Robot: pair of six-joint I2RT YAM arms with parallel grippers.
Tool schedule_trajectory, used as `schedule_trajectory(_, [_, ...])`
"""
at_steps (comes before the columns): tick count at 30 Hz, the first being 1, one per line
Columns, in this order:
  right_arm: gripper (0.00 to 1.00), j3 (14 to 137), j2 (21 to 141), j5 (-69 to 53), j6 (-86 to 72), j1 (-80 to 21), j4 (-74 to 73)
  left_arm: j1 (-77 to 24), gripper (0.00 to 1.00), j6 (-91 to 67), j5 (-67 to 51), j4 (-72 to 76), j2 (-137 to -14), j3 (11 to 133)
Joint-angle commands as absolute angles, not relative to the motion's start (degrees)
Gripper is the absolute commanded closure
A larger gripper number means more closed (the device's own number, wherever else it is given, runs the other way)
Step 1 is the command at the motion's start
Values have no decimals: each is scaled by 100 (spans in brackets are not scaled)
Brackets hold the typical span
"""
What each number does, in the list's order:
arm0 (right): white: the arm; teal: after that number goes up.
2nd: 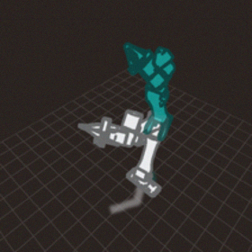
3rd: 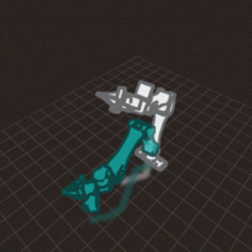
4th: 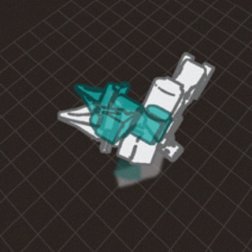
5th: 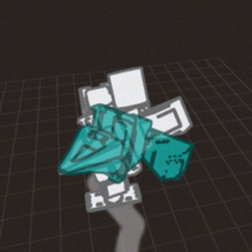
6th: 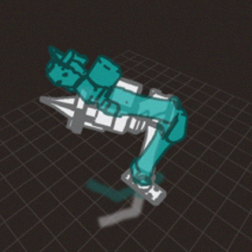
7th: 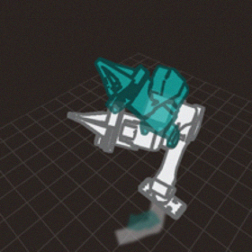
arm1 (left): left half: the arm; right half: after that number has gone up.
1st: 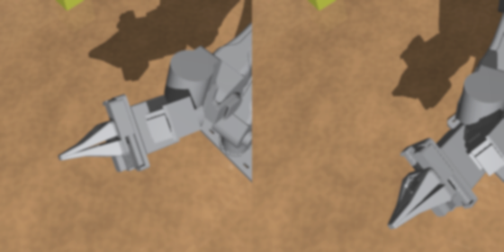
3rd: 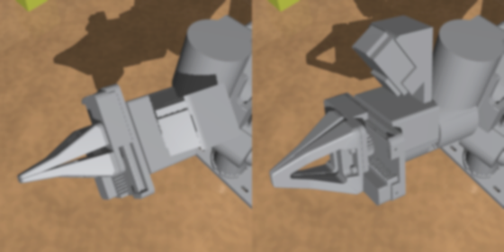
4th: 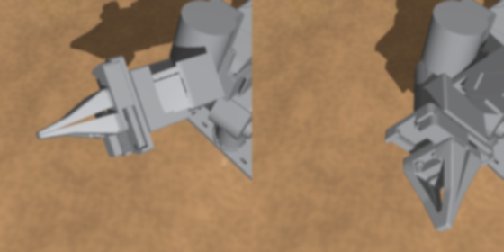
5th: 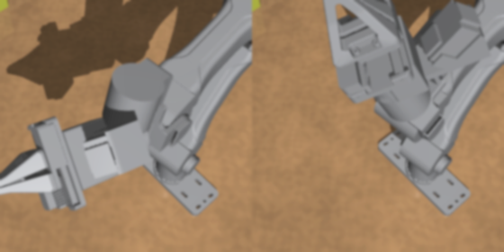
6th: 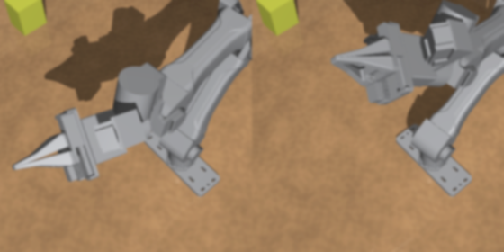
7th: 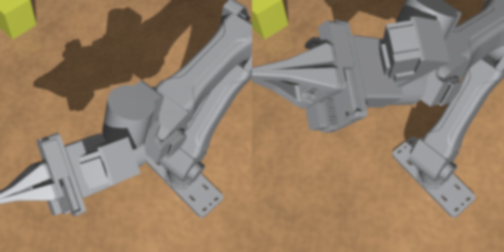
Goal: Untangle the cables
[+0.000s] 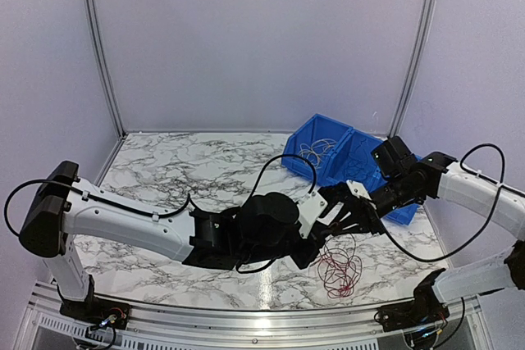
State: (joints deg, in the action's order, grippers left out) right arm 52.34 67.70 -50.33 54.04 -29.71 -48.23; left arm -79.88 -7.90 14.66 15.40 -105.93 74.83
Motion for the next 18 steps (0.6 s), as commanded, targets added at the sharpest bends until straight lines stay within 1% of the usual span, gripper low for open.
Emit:
schedule_trajectory(1, [99,5504,6739,-4879,5113,-3028,-4683,-7989,100,-775,1826,1670,-10397,7474])
schedule_trajectory(4, [100,5618,6607,-4817,4883,-3032,-4625,-7989,95,-849,2310,1691,-10463,7436])
schedule_trajectory(7, [100,5750,6488,-4899,4679,-3029,-4608,-7989,82,-895,2913,1862,-10634,7461])
schedule_trajectory(9, [100,5835,6455,-4982,4555,-3032,-4597,-7981,76,-845,3083,2174,-10785,7466])
schedule_trajectory(14, [100,5972,6531,-5043,4378,-3036,-4615,-7937,73,-799,3199,3105,-11302,7638])
schedule_trajectory(18, [100,6271,6570,-5162,4382,-3041,-4849,-7832,72,-841,3212,3824,-11733,7758])
